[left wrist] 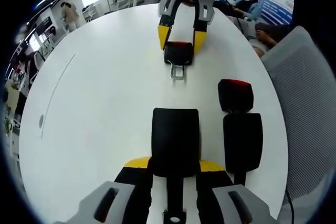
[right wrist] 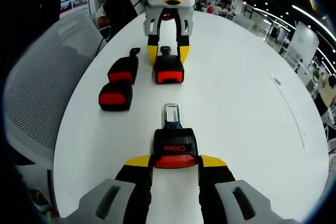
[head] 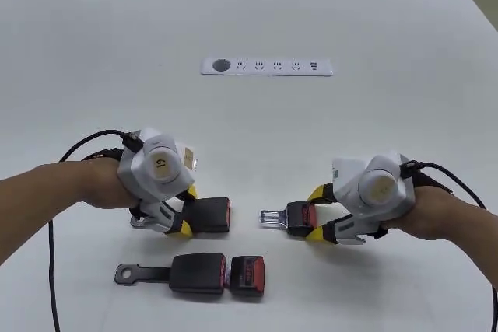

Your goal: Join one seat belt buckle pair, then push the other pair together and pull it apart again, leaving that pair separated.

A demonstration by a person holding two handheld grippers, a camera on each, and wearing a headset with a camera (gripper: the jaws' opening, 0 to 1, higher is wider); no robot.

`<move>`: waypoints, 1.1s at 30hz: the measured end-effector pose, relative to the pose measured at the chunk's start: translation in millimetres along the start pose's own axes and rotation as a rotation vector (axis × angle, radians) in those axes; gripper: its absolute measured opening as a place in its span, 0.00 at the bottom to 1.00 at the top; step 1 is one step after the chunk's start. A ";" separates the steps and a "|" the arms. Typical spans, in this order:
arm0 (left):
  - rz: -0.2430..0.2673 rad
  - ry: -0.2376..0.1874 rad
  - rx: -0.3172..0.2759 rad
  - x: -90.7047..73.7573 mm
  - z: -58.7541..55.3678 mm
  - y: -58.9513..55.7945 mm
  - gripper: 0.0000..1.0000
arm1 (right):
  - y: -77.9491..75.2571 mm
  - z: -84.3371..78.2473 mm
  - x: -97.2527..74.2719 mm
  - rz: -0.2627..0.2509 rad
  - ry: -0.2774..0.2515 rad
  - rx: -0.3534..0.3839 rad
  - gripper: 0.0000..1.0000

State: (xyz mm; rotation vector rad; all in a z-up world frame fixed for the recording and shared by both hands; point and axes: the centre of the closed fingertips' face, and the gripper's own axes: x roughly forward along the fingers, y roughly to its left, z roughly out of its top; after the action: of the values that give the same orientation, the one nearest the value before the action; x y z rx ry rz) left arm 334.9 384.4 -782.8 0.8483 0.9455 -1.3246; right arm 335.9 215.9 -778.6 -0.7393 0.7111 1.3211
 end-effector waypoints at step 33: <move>0.061 0.025 -0.091 -24.1 -28.7 -7.7 0.43 | 1.0 -3.3 -13.6 -0.065 0.016 -0.023 0.53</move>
State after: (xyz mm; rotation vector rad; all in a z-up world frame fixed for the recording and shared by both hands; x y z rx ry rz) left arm 324.8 419.7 -771.8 0.8193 0.9845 -1.2123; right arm 333.2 205.5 -769.6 -0.7860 0.6807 1.2671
